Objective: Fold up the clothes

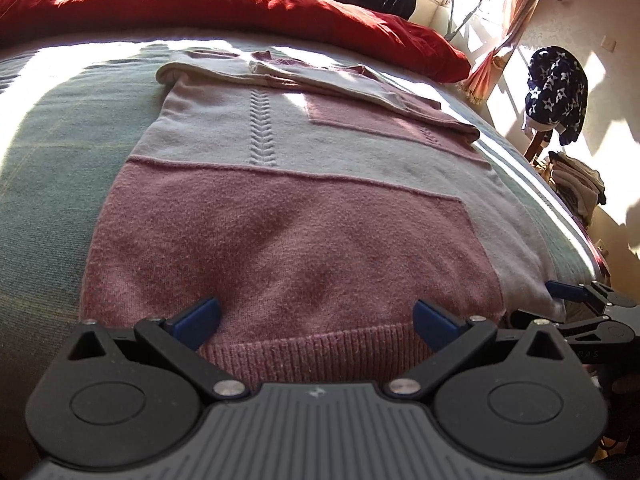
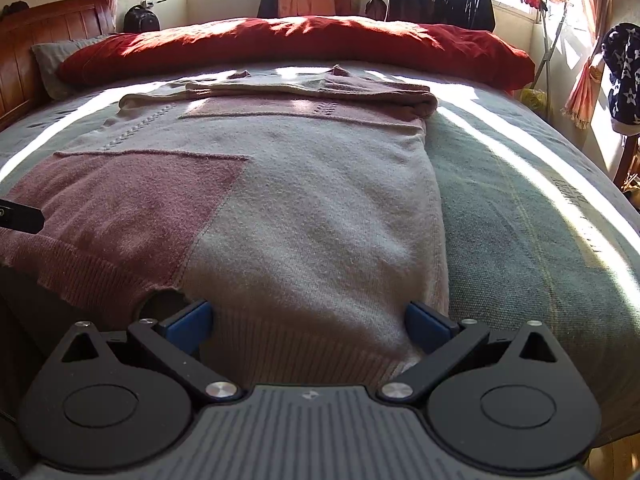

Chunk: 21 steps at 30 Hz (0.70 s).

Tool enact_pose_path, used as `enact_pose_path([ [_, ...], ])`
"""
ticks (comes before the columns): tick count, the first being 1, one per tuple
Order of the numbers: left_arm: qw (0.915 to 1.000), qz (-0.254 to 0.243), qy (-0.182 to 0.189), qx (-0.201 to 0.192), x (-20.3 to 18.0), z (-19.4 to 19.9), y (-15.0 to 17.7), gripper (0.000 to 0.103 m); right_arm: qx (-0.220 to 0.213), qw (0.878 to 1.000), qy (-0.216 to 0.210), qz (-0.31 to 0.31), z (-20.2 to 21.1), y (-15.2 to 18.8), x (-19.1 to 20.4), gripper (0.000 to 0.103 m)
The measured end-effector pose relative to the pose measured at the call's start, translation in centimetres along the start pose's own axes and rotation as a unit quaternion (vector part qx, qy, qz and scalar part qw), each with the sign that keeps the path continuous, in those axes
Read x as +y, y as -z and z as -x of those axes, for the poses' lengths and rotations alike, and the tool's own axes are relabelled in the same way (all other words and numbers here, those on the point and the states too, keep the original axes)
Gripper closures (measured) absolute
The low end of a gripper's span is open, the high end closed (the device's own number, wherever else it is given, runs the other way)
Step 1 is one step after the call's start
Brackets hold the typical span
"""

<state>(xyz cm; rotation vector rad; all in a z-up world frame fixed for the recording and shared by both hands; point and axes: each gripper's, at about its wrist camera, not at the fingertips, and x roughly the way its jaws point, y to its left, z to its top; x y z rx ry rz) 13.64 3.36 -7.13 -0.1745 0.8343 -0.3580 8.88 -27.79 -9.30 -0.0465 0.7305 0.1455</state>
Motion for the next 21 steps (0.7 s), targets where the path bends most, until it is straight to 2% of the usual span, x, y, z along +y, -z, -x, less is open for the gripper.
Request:
enact_pose_path([
  [6,0.9998,-0.015,0.013,0.007,0.4,0.1,0.0,0.001,-0.003,1.0,0.004,0.004,0.0,0.2,0.1,0.0],
  [12,0.9955,-0.094,-0.007,0.01,-0.9,-0.1,0.8,0.001,-0.006,1.0,0.007,0.027,0.0,0.4,0.4,0.0],
  [16,0.9929,-0.117,-0.021,0.014,-1.7,0.0,0.8,0.001,0.005,0.999,0.011,0.031,-0.1,0.0,0.6,0.0],
  [19,0.9886,-0.148,-0.025,-0.006,-2.5,0.8,0.7,0.001,0.016,0.999,0.012,0.038,0.0,-0.6,0.8,0.0],
  [21,0.9802,-0.193,-0.031,-0.029,-3.4,1.5,0.8,0.001,0.018,0.999,0.005,0.044,0.2,-1.0,0.7,0.0],
])
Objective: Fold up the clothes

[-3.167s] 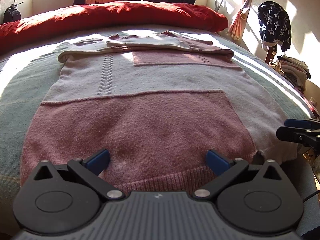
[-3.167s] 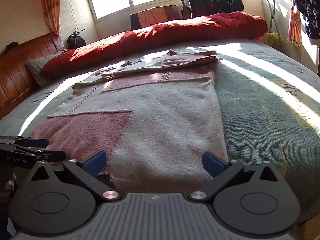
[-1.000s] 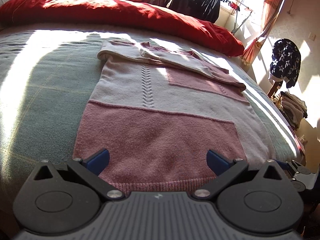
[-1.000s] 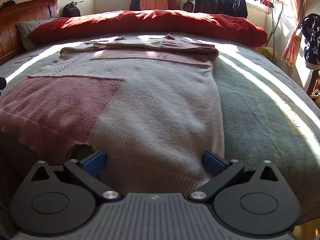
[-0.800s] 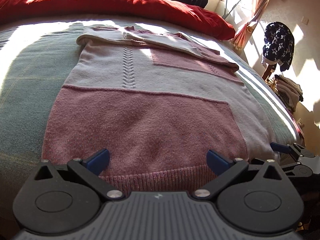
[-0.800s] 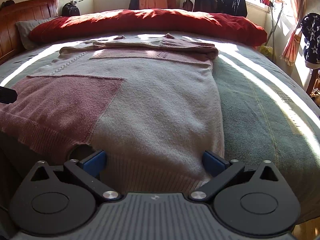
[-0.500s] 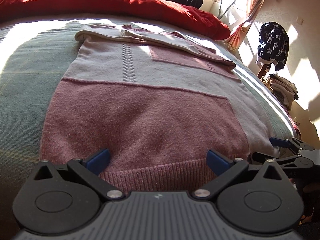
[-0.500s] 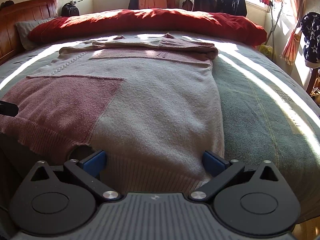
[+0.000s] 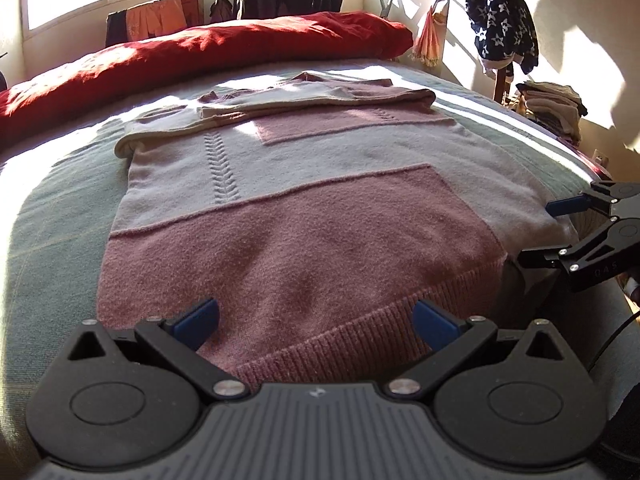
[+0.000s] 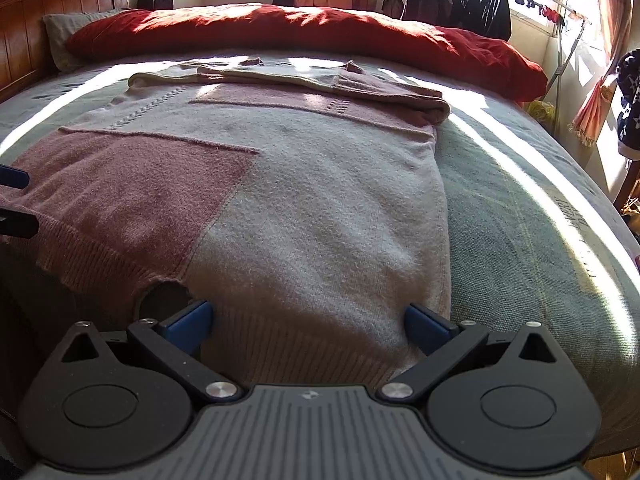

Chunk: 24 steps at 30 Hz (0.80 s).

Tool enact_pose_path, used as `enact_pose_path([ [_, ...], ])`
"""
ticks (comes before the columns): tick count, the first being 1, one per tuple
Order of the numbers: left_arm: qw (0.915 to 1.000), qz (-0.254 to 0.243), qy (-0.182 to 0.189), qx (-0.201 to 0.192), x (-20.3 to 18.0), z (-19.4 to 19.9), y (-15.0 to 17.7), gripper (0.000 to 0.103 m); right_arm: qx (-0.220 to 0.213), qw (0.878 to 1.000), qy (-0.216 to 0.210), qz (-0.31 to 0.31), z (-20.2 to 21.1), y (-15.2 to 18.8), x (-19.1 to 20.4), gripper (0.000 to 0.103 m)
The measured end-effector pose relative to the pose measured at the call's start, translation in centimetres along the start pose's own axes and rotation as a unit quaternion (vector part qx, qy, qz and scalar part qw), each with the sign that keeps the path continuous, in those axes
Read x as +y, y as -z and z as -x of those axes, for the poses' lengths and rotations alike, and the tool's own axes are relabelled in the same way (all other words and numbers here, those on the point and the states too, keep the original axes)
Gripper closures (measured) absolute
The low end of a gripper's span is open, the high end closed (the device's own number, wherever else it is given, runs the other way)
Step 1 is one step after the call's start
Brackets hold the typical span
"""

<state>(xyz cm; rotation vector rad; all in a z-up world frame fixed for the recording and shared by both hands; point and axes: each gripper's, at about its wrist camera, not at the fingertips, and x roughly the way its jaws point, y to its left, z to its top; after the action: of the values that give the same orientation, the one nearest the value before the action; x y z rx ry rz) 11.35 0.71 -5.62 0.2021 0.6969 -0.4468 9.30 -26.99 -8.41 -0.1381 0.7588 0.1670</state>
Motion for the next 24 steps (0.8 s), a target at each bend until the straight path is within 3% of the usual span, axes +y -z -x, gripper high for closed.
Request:
enact_pose_path([
  [4,0.9919,-0.123,-0.022,-0.023,-2.5,0.4,-0.2,0.001,-0.017,1.0,-0.01,0.015,0.9,-1.2,-0.4,0.0],
  [10,0.9567,-0.288,-0.041,-0.014,-6.4,-0.8,1.3,0.001,-0.042,0.998,-0.01,0.054,2.4,-3.4,-0.7,0.0],
  [16,0.9255,-0.373,-0.067,-0.013,-8.5,-2.8,2.7,0.001,-0.056,0.996,-0.011,0.061,3.4,-4.8,-1.2,0.0],
  [24,0.8971,-0.432,-0.084,-0.04,-10.0,-3.1,3.3,0.0,-0.065,0.995,0.004,0.072,4.5,-4.4,-1.1,0.0],
])
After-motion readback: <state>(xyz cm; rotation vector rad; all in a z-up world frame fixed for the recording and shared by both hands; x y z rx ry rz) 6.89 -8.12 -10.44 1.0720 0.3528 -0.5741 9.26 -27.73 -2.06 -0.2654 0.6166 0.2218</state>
